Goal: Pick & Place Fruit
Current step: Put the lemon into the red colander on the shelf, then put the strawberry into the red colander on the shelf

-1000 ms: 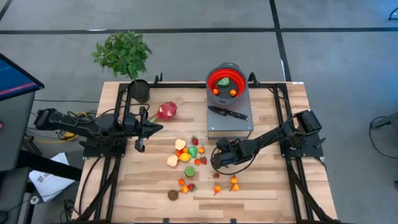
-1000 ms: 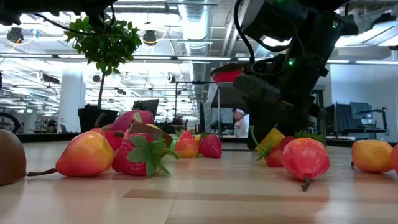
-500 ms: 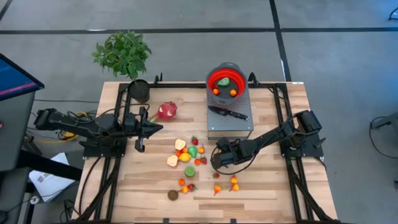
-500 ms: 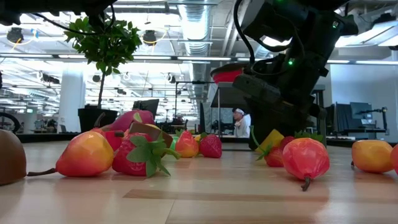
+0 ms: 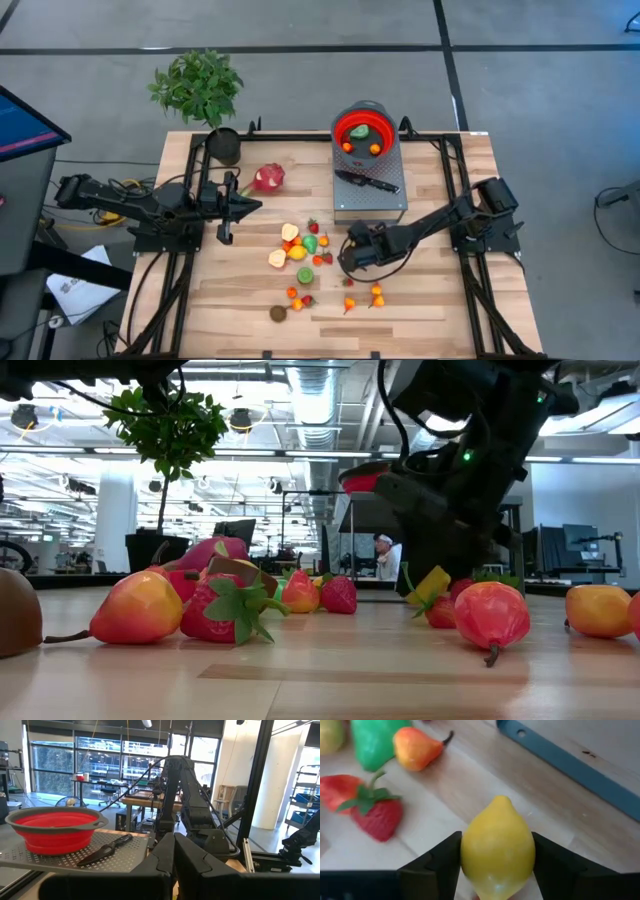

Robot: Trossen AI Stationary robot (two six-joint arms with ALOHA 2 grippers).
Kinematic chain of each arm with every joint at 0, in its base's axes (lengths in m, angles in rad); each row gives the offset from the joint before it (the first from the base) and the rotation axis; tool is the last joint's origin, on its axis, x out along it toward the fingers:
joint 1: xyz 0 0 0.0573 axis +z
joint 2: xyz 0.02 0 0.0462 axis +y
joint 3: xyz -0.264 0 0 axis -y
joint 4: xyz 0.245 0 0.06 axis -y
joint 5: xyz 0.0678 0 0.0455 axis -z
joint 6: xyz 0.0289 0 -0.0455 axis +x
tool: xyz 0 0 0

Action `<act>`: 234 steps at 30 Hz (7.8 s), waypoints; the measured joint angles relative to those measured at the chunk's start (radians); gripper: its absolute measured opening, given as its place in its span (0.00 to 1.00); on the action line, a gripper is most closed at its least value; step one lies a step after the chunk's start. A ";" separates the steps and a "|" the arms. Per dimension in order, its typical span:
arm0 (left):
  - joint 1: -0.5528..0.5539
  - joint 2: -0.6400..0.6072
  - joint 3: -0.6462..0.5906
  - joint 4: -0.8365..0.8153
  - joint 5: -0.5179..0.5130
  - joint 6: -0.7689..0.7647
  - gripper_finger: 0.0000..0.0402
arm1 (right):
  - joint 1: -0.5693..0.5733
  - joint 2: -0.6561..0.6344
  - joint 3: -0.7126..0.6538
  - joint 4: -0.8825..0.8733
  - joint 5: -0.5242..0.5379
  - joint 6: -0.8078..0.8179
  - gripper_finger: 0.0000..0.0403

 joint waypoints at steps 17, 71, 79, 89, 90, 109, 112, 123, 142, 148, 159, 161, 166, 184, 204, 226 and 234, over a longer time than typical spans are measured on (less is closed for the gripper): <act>0.000 0.000 0.000 0.000 0.000 0.000 0.01 | 0.045 -0.219 0.200 -0.008 -0.009 -0.340 0.48; 0.000 0.000 0.000 0.000 0.000 0.004 0.01 | -0.858 -0.220 0.410 -0.293 -0.282 -1.293 0.60; 0.000 0.000 0.000 0.000 0.000 0.004 0.01 | -0.815 -0.290 0.410 -0.292 -0.281 -1.294 0.50; 0.000 0.000 0.000 0.000 0.000 0.003 0.01 | -0.680 -0.451 0.410 -0.367 -0.282 -1.240 0.17; 0.000 0.000 0.000 0.000 0.000 0.003 0.01 | -0.662 -0.463 0.410 -0.388 -0.284 -1.229 0.15; 0.000 0.000 0.000 0.000 0.000 0.003 0.01 | -0.156 -0.466 0.410 -0.526 -0.173 -0.846 0.02; 0.000 0.000 0.000 0.000 0.000 0.000 0.01 | -0.109 -0.413 0.410 -0.536 -0.174 -0.814 0.02; 0.000 0.000 0.000 0.001 0.000 0.000 0.01 | 0.010 -0.226 0.409 -0.683 -0.218 -0.707 0.00; 0.000 0.000 0.000 0.000 0.000 0.001 0.01 | 0.102 -0.191 0.373 -0.598 -0.241 -0.697 0.00; 0.000 0.000 0.000 0.001 0.000 0.003 0.01 | 0.142 -0.329 0.200 -0.307 -0.236 -0.733 0.00; 0.000 0.000 0.000 0.001 0.000 0.003 0.01 | 0.144 -0.522 -0.134 0.084 -0.218 -0.741 0.00; 0.000 0.000 0.000 0.000 0.000 0.003 0.01 | 0.142 -0.533 -0.166 0.113 -0.217 -0.734 0.00; 0.000 0.000 0.000 0.001 0.000 0.003 0.01 | 0.125 -0.532 -0.189 0.099 -0.217 -0.709 0.00; 0.000 0.000 0.000 0.000 0.000 0.003 0.01 | 0.052 -0.319 -0.188 0.090 -0.257 -0.630 0.19; 0.000 0.000 0.000 0.001 0.000 0.003 0.01 | 0.044 -0.197 -0.188 0.098 -0.262 -0.689 0.81; 0.000 0.000 0.000 0.000 0.000 0.000 0.01 | 0.023 -0.140 -0.188 0.134 -0.261 -0.681 0.66; 0.000 0.000 0.000 0.000 0.000 0.000 0.01 | 0.023 -0.140 -0.188 0.135 -0.261 -0.681 0.52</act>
